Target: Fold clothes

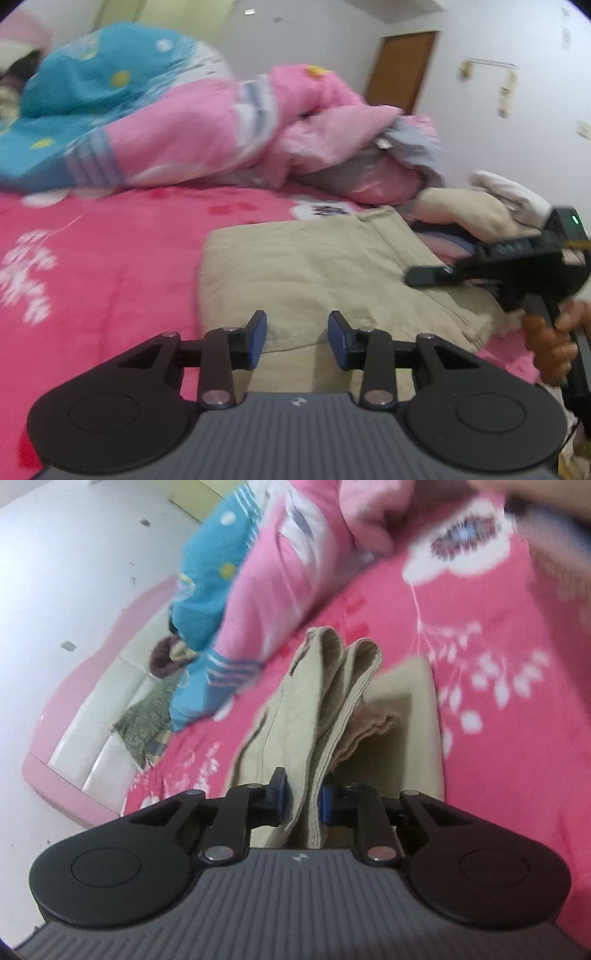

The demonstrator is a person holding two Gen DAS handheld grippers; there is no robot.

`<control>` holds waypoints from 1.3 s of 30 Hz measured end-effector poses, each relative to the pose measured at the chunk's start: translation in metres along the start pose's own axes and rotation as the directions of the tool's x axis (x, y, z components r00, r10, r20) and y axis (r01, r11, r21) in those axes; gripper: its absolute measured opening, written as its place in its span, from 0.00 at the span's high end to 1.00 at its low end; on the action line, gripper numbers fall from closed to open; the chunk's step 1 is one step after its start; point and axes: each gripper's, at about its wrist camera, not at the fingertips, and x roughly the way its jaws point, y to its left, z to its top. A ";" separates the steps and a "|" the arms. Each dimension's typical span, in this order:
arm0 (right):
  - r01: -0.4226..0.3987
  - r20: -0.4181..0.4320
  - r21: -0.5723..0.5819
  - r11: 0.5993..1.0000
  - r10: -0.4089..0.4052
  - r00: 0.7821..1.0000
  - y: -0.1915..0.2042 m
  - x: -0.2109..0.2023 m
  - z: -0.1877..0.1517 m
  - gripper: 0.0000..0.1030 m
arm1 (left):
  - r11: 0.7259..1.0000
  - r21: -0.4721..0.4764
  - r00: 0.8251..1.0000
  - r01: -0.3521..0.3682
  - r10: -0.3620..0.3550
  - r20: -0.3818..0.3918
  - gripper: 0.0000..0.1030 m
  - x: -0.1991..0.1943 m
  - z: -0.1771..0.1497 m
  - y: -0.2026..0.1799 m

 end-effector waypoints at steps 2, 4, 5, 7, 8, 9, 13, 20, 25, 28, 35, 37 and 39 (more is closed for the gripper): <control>0.045 -0.014 -0.013 0.999 -0.045 0.999 -0.010 0.002 -0.002 0.85 | 0.999 0.043 1.000 -0.009 0.009 -0.004 0.60 0.007 -0.005 -0.010; 0.091 -0.031 -0.026 0.996 -0.092 0.995 -0.020 0.006 -0.004 0.85 | 0.999 0.041 0.999 -0.018 0.019 -0.033 0.60 0.015 -0.011 -0.014; 0.111 -0.041 -0.032 0.993 -0.112 0.993 -0.027 0.011 -0.008 0.84 | 0.999 0.040 0.999 -0.021 0.023 -0.041 0.60 0.017 -0.013 -0.015; 0.122 -0.036 -0.072 0.990 -0.124 0.992 -0.030 0.013 -0.014 0.83 | 0.998 0.052 0.999 -0.033 0.035 -0.028 0.60 0.010 -0.014 -0.016; 0.130 -0.032 -0.093 0.987 -0.133 0.991 -0.028 0.012 -0.015 0.81 | 0.998 0.056 0.999 -0.041 0.042 -0.019 0.59 0.006 -0.014 -0.017; 0.150 -0.031 -0.113 0.982 -0.154 0.988 -0.022 0.010 -0.014 0.80 | 0.997 0.056 0.999 -0.054 0.054 -0.002 0.58 0.001 -0.013 -0.016; 0.305 0.049 -0.350 0.885 -0.308 0.950 0.030 -0.006 -0.019 0.74 | 0.992 0.085 0.995 -0.098 0.094 0.047 0.57 -0.013 -0.008 -0.016; 0.420 0.285 -0.596 0.684 -0.309 0.907 0.090 -0.002 -0.024 0.76 | 0.990 0.108 0.995 -0.094 0.096 -0.006 0.46 -0.003 -0.026 -0.025; 0.428 0.098 -0.535 0.729 -0.449 0.888 0.024 0.036 -0.025 0.77 | 0.988 0.100 0.992 -0.116 0.111 0.055 0.44 -0.009 -0.041 -0.033; 0.468 0.124 -0.515 0.719 -0.477 0.870 0.045 0.024 -0.010 0.79 | 0.987 0.107 0.990 -0.119 0.110 0.089 0.44 -0.020 -0.043 -0.037; 0.244 0.108 -0.651 0.719 -0.230 0.967 0.138 0.063 0.003 0.80 | 0.992 0.097 0.995 -0.086 0.080 0.061 0.41 -0.024 -0.063 -0.041; 0.232 0.037 -0.652 0.722 -0.275 0.961 0.130 0.100 -0.003 0.81 | 0.992 0.094 0.995 -0.080 0.074 0.062 0.36 -0.024 -0.068 -0.043; 0.309 -0.015 -0.663 0.682 -0.425 0.905 0.092 0.138 -0.015 0.81 | 0.994 0.090 0.997 -0.063 0.058 0.056 0.35 -0.025 -0.072 -0.043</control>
